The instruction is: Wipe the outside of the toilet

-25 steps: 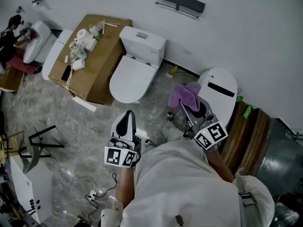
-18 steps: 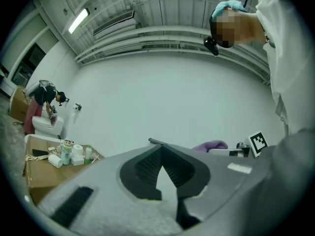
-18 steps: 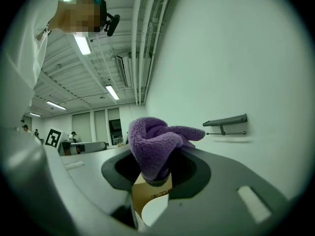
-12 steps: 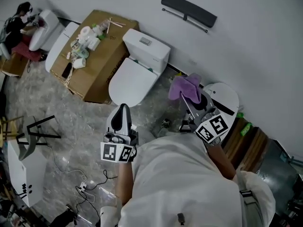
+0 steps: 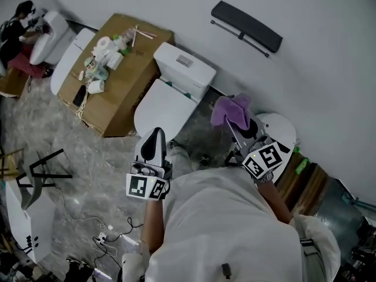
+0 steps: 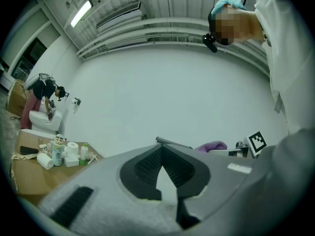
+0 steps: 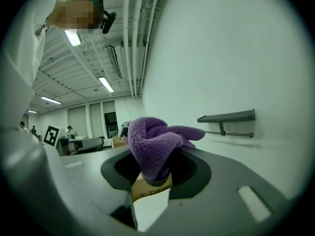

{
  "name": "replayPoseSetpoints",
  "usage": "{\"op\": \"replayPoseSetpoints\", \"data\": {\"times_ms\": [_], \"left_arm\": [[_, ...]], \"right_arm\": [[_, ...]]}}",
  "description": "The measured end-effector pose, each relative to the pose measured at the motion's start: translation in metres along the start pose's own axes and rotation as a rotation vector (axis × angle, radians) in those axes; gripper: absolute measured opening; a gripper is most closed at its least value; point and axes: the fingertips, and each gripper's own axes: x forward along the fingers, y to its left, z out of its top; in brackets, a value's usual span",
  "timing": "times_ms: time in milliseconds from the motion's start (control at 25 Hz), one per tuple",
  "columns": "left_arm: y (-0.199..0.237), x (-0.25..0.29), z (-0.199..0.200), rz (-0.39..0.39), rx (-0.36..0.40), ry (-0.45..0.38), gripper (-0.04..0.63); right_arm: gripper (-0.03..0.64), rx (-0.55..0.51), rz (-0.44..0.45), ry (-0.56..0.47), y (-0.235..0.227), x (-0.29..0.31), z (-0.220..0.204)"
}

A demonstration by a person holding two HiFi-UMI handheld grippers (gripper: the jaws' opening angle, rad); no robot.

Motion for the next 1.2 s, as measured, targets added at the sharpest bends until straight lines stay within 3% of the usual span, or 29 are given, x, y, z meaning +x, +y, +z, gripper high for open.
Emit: {"op": "replayPoseSetpoints", "data": {"times_ms": [520,920,1200], "left_arm": [[0.108,0.098,0.037,-0.211,-0.002,0.031,0.005],[0.159,0.129,0.032,-0.121,-0.074,0.025,0.005],[0.175,0.161,0.025,-0.035,-0.076,0.04,0.005]], "right_arm": [[0.147,-0.084,-0.13,0.019,-0.008,0.138,0.029],[0.146,-0.128,-0.135,0.139,-0.043,0.209,0.024],[0.146,-0.116,-0.069,0.242,-0.091,0.268,0.002]]}}
